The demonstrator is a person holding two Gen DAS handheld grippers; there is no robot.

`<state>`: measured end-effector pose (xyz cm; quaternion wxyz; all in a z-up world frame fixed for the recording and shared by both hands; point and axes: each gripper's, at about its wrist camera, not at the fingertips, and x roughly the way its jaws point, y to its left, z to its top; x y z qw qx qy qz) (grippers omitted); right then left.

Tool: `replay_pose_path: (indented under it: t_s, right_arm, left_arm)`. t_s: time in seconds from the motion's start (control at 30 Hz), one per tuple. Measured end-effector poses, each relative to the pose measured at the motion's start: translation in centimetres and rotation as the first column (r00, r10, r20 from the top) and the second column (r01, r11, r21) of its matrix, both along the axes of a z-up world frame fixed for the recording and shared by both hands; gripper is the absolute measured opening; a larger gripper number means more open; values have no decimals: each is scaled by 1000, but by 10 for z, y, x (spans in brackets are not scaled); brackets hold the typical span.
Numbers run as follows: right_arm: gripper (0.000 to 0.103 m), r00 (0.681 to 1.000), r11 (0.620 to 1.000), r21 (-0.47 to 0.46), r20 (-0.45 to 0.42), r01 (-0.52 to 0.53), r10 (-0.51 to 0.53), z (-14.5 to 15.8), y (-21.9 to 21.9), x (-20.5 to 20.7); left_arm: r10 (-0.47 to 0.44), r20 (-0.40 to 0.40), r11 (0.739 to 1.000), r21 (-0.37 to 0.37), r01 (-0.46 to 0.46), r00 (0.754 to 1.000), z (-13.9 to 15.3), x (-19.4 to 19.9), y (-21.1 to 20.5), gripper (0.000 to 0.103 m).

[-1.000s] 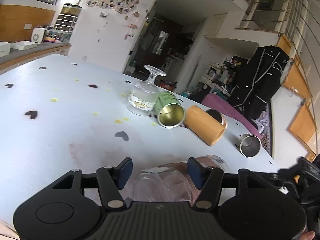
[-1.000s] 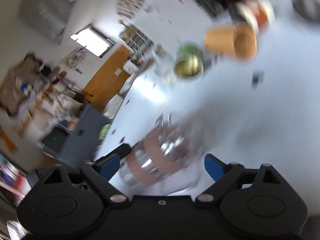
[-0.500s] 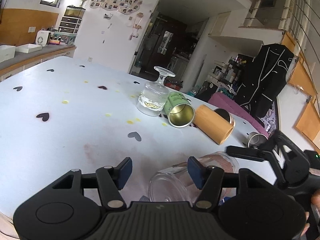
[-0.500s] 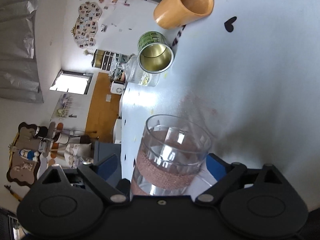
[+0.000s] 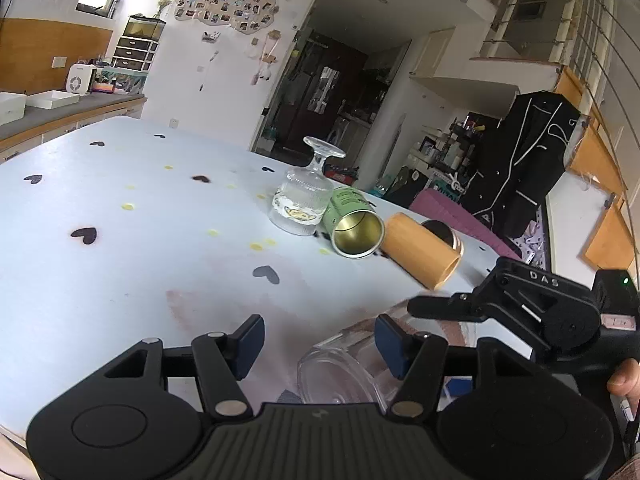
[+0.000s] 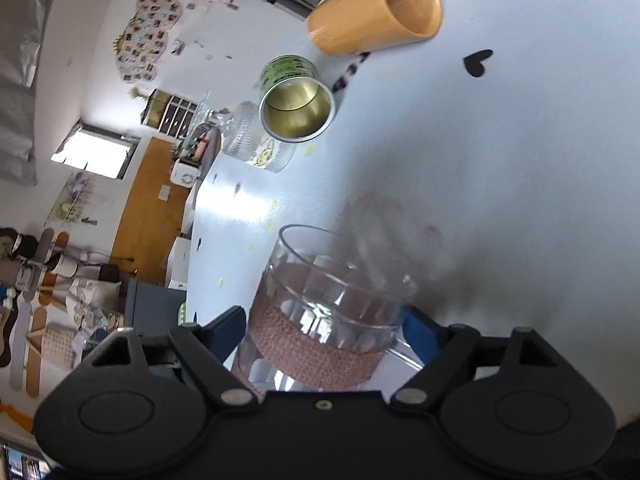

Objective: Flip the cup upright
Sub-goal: 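Grasp the glass mug rim with the right gripper while the left gripper releases it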

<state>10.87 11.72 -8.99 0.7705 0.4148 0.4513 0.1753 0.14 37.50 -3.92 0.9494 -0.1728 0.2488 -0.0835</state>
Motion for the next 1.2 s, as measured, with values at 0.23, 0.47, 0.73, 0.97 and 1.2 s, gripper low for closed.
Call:
replay_pose_path:
  t_s: [0.23, 0.47, 0.73, 0.97, 1.2]
  right_arm:
    - [82, 955, 973, -230, 283, -25, 91, 47, 5, -16]
    - [75, 835, 889, -456, 481, -22, 267, 80, 19, -42]
    - [75, 709, 738, -675, 523, 6, 473, 85, 44, -64]
    - [86, 622, 729, -684, 561, -23, 546, 98, 29, -70]
    - [97, 503, 728, -681, 602, -82, 620, 90, 1, -56]
  left_arm:
    - [-6, -8, 999, 35, 6, 1000, -4, 2, -12, 59]
    - [-45, -43, 999, 26, 46, 998, -19, 7, -25, 59]
    - [-48, -64, 998, 26, 50, 997, -33, 9, -31, 59]
    - [-28, -32, 999, 23, 29, 999, -30, 4, -27, 61]
    - [-13, -13, 1000, 28, 13, 1000, -28, 5, -27, 61]
